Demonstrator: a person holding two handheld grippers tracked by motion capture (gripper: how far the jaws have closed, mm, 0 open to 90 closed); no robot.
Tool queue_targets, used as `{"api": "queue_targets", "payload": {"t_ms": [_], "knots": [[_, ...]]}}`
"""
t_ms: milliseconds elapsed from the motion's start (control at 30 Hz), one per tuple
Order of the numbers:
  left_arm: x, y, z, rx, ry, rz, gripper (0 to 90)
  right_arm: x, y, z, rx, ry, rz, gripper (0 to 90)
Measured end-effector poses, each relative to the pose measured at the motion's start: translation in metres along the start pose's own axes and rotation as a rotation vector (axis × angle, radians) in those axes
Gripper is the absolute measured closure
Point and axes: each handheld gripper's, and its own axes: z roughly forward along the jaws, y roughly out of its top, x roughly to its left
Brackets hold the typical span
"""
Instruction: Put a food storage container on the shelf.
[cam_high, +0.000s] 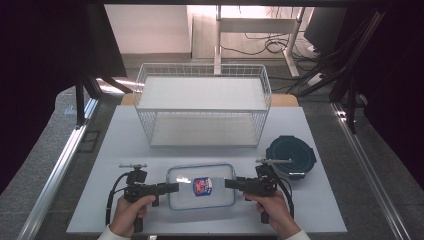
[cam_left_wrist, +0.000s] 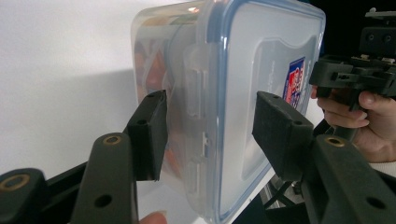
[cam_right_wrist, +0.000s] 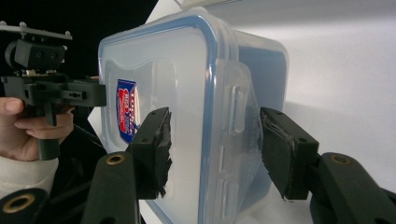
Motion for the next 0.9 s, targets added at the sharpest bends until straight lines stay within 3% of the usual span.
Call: {"api": "queue_targets", "payload": {"t_ms": [500,900], "knots": [[-0.017,0.003,-0.012,-0.036,-0.012,0.070,46.6,0.017,0.007,-0.016,-0.046,0.001,-0.112,45.6],[-0.025,0.009,-0.016,-0.050,-0.007,0.108,46.6,0.021,0.011,-0.022,-0.066,-0.001,-0.147,45.6]]}}
